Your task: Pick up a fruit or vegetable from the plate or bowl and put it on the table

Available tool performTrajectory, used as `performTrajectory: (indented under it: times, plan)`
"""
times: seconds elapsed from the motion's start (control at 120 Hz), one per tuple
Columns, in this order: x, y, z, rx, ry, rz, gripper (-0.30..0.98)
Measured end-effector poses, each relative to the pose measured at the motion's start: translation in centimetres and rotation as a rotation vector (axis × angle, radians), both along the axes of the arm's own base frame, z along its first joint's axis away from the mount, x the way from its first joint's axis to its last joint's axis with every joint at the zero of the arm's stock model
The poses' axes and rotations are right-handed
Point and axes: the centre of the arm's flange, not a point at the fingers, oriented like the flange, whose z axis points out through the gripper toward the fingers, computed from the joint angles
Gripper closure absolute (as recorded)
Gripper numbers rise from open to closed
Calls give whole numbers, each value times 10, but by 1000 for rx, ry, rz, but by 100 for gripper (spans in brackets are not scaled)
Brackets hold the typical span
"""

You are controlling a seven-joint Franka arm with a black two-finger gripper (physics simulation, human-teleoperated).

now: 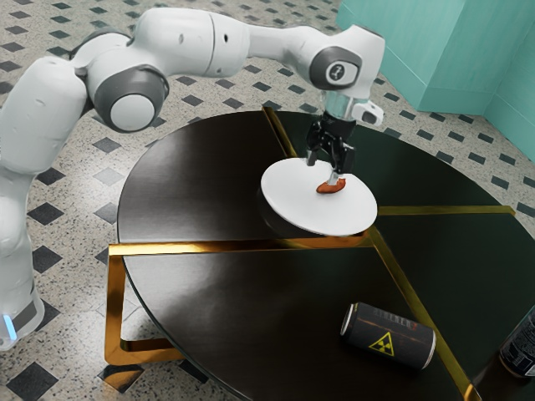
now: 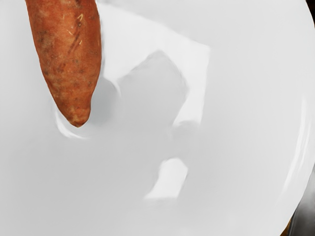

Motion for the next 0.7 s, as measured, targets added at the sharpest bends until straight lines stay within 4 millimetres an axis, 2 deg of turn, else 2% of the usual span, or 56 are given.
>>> performTrajectory:
  times: [0.175, 0.35, 0.508, 0.7]
  plan:
    - [16, -3, -21, 12, -38, 21, 0]
    - [28, 9, -40, 139, -58, 18, 0]
    - [36, 15, -46, 210, -91, 12, 0]
    - [45, 16, -56, 216, -125, 19, 0]
